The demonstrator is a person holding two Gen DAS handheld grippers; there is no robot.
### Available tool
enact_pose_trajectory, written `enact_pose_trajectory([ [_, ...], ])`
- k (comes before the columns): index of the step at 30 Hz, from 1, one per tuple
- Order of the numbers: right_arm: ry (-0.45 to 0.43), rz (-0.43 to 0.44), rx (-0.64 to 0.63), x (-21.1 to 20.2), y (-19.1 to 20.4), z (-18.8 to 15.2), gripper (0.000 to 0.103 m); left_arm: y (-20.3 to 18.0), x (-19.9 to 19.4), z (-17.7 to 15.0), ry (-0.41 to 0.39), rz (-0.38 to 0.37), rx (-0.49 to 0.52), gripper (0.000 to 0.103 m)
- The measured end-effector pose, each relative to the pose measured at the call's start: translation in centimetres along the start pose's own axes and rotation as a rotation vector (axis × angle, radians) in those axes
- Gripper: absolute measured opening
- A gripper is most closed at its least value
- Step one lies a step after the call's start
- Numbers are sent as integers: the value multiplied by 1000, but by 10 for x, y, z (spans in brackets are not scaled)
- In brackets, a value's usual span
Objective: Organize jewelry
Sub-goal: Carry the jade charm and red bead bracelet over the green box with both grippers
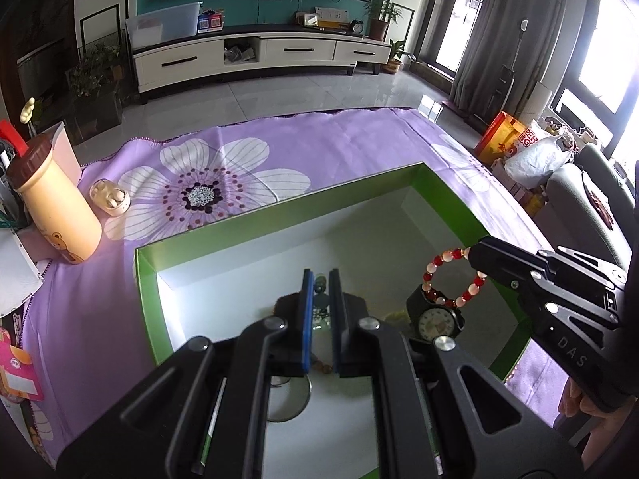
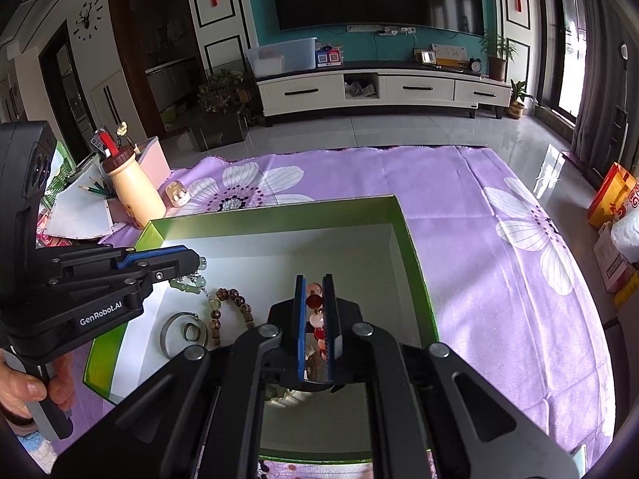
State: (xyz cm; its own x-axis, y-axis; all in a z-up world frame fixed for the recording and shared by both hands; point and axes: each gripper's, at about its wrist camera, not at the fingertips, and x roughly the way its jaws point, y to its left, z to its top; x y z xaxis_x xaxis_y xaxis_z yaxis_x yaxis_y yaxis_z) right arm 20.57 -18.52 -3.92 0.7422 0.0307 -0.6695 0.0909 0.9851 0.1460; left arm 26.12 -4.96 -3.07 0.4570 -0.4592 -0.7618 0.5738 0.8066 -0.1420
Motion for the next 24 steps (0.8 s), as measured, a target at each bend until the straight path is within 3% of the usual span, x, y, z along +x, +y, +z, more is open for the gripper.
enact_pose_trajectory([
  [24,84,-31,-9,26,-1,0,7,14,30,-10,112,12,-30,7],
])
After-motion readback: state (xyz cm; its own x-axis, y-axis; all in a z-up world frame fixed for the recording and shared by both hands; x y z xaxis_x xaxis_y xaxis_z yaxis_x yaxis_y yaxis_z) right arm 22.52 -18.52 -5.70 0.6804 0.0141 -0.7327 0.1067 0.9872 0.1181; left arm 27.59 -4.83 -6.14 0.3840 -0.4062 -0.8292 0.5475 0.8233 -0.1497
